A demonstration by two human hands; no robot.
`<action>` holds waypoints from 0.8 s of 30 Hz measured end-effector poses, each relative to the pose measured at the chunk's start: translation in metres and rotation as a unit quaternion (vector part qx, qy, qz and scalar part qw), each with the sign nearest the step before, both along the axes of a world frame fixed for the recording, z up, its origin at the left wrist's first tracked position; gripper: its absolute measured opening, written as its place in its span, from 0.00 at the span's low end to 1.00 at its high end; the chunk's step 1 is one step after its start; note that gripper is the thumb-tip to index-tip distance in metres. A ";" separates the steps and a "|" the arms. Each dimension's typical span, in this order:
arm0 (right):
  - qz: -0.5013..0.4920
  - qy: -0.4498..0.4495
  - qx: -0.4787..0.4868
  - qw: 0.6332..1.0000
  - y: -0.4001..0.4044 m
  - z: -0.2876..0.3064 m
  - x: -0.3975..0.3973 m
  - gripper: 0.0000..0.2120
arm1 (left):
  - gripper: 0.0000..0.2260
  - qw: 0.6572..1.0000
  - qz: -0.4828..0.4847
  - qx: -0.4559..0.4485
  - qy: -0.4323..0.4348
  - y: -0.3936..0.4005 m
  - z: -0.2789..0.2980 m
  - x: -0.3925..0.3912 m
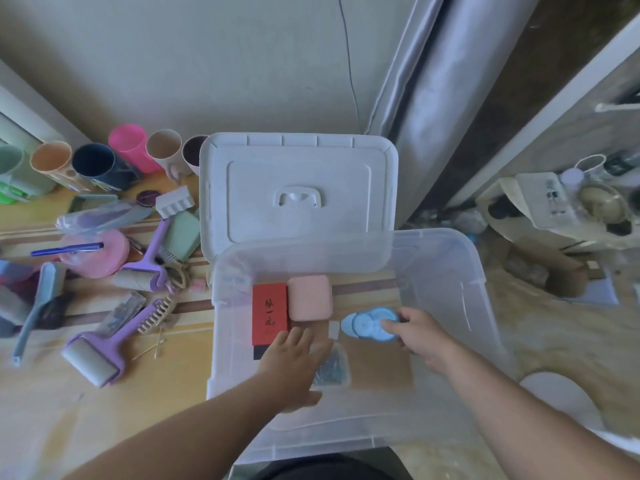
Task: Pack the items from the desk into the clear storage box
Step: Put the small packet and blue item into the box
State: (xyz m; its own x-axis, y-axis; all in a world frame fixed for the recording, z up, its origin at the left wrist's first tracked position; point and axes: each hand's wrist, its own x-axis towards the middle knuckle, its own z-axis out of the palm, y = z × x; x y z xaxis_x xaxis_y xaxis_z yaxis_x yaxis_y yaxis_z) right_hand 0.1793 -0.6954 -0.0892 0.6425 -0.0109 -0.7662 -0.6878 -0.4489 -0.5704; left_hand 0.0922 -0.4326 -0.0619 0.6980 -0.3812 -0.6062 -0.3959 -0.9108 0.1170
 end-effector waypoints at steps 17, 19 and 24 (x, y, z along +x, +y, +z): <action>0.105 -0.012 -0.005 0.994 0.019 -0.019 -0.001 0.09 | 0.45 0.992 -0.020 0.051 0.117 -0.009 0.023 0.003; 0.109 0.001 -0.011 0.994 0.027 -0.023 -0.004 0.08 | 0.46 0.995 -0.011 0.049 0.088 -0.002 0.023 -0.004; 0.148 0.025 -0.031 0.988 0.059 -0.035 -0.015 0.09 | 0.40 0.997 0.010 0.058 0.048 0.004 0.017 -0.018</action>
State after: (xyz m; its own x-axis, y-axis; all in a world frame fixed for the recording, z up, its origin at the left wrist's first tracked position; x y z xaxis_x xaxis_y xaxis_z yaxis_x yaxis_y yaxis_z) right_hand 0.1643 -0.6367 -0.1237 0.5863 0.1242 -0.8005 -0.5477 -0.6674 -0.5046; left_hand 0.0743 -0.4289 -0.0445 0.6411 -0.2919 -0.7098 -0.3698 -0.9279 0.0476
